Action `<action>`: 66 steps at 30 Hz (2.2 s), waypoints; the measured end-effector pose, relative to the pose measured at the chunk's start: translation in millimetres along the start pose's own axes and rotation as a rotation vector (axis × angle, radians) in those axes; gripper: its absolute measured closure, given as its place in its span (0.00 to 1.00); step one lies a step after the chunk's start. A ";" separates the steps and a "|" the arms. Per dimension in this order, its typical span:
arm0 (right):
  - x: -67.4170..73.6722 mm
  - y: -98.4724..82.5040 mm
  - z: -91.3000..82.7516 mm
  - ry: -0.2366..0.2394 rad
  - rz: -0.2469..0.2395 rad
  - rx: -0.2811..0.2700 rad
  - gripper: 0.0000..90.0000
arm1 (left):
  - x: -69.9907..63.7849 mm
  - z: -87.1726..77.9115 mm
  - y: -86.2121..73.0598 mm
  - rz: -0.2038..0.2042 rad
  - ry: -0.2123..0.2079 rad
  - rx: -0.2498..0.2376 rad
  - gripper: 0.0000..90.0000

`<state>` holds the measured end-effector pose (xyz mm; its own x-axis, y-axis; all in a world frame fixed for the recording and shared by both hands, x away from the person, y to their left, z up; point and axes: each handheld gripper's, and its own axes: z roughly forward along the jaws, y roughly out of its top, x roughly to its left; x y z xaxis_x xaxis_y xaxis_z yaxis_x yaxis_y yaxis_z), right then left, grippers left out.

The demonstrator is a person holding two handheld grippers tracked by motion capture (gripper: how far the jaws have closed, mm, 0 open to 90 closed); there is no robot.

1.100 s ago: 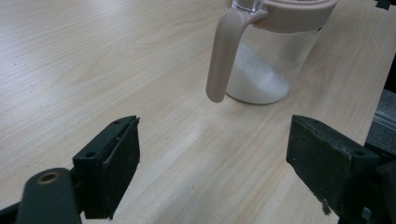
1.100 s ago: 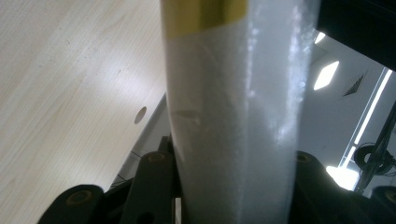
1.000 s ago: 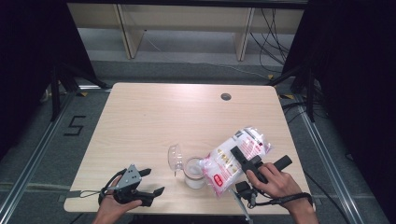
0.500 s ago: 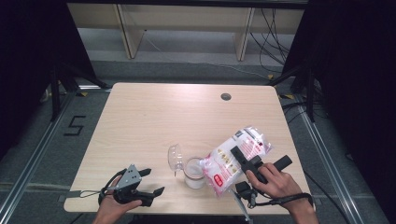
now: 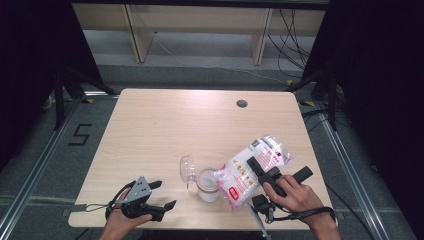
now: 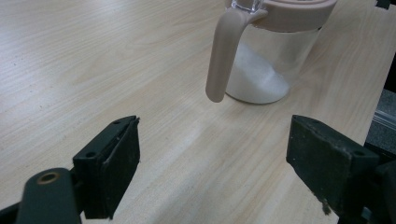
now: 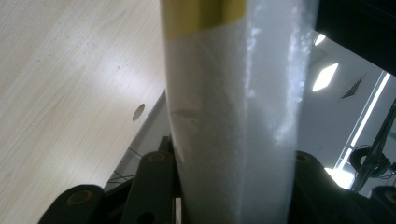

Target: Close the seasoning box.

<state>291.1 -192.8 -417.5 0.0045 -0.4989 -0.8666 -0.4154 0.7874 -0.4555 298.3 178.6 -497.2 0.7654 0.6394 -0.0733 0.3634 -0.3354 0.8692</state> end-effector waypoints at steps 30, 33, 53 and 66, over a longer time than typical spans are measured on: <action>-1.1 2.5 -1.4 0.025 -0.028 0.022 0.76 | -0.1 0.1 -0.1 -0.001 0.000 0.000 0.19; -0.4 3.0 -1.0 0.019 -0.038 0.029 0.76 | 1.0 -0.3 0.4 0.021 0.002 0.003 0.19; -0.8 1.8 -1.6 0.027 -0.023 0.025 0.76 | 0.1 -0.2 0.0 0.001 0.001 -0.001 0.19; -1.8 1.3 -1.8 0.030 -0.012 0.015 0.77 | 0.2 -0.1 0.0 0.002 0.000 -0.001 0.19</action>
<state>288.9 -191.5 -416.2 -0.0177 -0.5190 -0.8546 -0.4015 0.7865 -0.4693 298.5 178.8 -497.2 0.7662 0.6385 -0.0718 0.3614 -0.3359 0.8698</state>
